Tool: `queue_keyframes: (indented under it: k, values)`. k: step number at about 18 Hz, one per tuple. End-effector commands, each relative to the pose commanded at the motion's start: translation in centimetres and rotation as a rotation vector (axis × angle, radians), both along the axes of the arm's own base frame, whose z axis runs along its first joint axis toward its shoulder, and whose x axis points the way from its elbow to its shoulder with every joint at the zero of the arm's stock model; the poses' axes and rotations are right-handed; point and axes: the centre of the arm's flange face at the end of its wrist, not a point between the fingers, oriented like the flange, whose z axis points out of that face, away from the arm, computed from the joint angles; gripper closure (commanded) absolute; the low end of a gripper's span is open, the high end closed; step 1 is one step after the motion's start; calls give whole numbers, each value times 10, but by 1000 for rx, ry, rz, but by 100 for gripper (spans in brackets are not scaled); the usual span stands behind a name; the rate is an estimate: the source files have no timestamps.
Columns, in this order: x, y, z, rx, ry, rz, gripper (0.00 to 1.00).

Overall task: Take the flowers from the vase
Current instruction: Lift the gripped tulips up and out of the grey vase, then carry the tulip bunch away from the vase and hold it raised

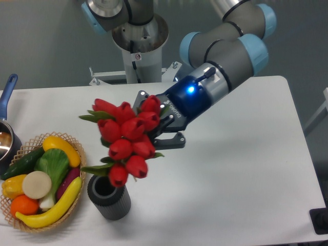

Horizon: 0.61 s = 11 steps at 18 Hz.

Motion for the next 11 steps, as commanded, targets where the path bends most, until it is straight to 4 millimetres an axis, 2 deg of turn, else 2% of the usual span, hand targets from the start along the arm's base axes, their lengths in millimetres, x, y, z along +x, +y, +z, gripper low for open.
queue_keyframes:
  k: [3, 7, 11]
  values:
    - [-20, -20, 1, -11, 9, 52, 76]
    - [-41, -40, -5, -133, 87, 172, 76]
    - [-53, -52, -11, -214, 131, 244, 76]
